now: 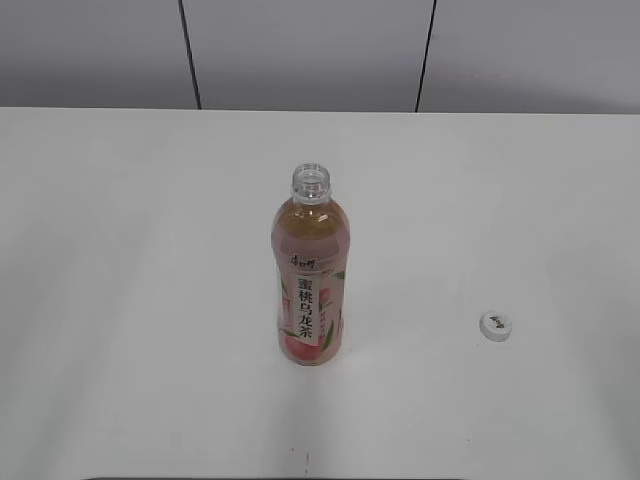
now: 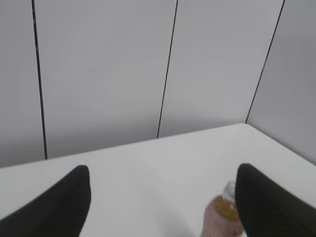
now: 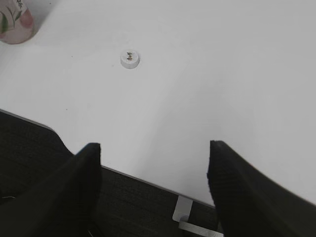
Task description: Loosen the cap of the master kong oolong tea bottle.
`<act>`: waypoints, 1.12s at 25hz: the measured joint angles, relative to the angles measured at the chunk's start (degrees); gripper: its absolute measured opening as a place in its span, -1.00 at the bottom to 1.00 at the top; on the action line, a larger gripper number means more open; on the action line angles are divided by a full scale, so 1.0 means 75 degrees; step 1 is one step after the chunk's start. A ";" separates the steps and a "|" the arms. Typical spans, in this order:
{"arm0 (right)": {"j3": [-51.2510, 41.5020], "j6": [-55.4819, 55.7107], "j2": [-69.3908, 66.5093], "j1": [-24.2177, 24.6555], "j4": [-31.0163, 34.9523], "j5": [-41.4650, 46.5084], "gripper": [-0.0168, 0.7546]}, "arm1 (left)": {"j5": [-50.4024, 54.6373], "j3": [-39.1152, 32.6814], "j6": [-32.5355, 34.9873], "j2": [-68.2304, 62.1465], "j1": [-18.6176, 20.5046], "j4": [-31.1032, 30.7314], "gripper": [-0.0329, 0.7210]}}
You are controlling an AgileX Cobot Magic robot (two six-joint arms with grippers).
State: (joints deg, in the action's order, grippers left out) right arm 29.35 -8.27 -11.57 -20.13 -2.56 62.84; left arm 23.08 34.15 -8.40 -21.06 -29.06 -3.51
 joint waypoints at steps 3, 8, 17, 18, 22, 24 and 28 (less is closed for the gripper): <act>0.0000 -0.0007 0.0000 0.0000 0.0000 0.0000 0.37 | 0.1712 0.0000 0.0539 0.1103 0.0000 0.0769 0.52; 0.0000 -0.0007 0.0000 0.0000 0.0000 0.0000 0.37 | 0.4538 0.0000 0.0905 0.2207 -0.0005 0.1257 0.52; 0.0000 -0.0007 0.0000 0.0000 0.0000 0.0000 0.37 | 0.5003 -0.0172 0.0935 0.2487 -0.0014 0.0699 0.52; 0.0000 -0.0007 0.0000 0.0000 0.0000 0.0000 0.37 | 0.4899 -0.0242 0.0949 0.2487 -0.0014 0.0640 0.52; 0.0000 0.0000 0.0000 0.0000 0.0000 0.0000 0.37 | 0.4813 -0.0285 0.0958 0.2479 -0.0014 0.0564 0.52; 0.0000 0.0000 0.0000 0.0000 0.0000 0.0000 0.37 | 0.4806 -0.0285 0.0958 0.2479 -0.0014 0.0559 0.52; 0.0000 -0.0007 0.0000 0.0000 0.0000 -0.0008 0.37 | 0.4791 -0.0285 0.0958 0.2479 -0.0014 0.0559 0.52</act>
State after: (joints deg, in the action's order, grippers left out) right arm 29.35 -8.32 -11.57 -20.13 -2.56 62.78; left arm 59.01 32.02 -1.21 -2.46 -29.17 0.68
